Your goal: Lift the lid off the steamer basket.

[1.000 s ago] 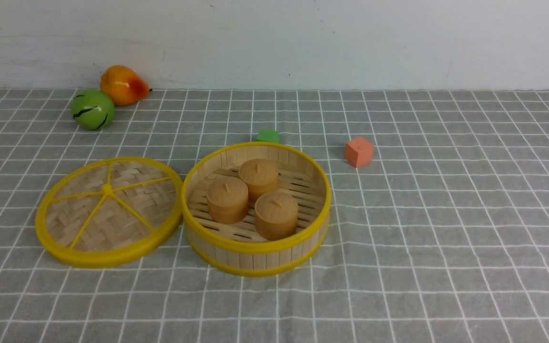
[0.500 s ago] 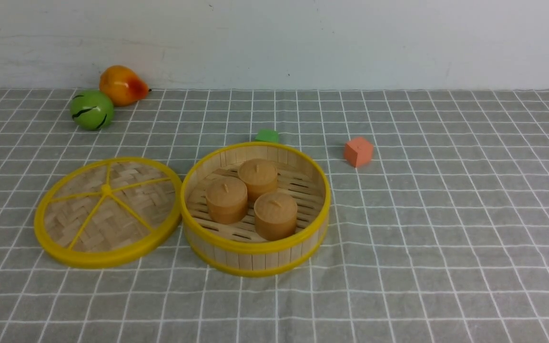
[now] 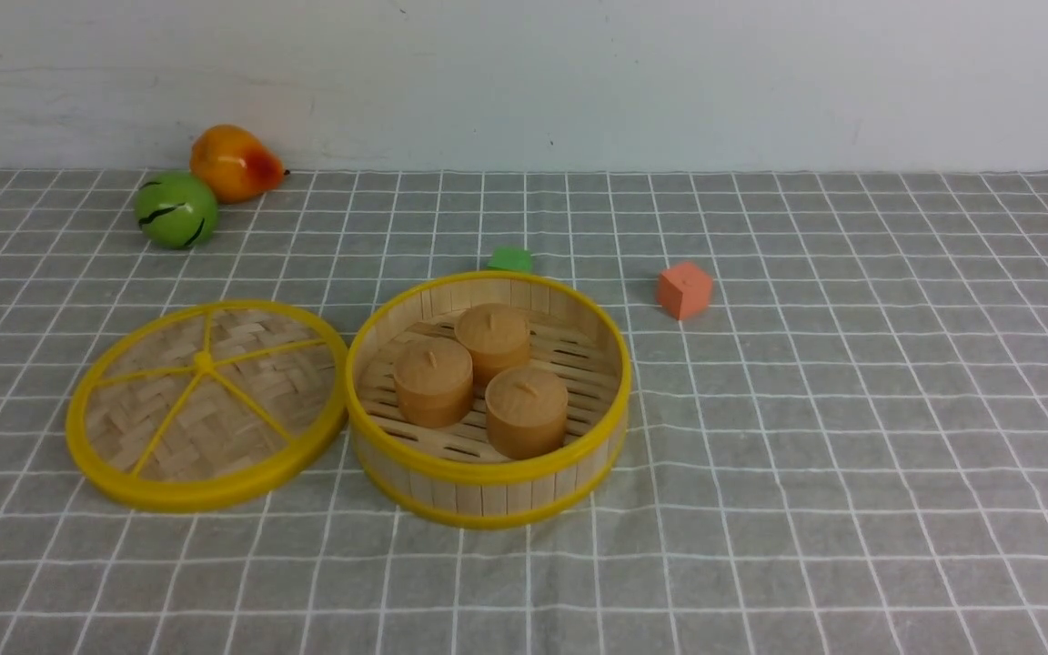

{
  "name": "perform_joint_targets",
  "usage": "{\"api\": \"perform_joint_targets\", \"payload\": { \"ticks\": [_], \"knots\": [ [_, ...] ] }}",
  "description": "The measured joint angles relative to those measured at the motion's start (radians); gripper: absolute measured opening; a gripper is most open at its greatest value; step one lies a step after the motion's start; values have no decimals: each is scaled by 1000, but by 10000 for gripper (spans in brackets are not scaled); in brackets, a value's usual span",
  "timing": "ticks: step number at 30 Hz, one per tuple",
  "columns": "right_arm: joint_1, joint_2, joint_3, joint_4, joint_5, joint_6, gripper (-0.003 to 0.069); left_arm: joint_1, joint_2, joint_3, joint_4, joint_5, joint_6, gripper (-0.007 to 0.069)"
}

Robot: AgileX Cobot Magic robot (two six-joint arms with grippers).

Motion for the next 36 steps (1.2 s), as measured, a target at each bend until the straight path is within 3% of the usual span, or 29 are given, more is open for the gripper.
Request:
{"api": "perform_joint_targets", "payload": {
  "ticks": [36],
  "knots": [
    [0,0,0,0,0,0,244,0,0,0,0,0,0,18]
  ]
}}
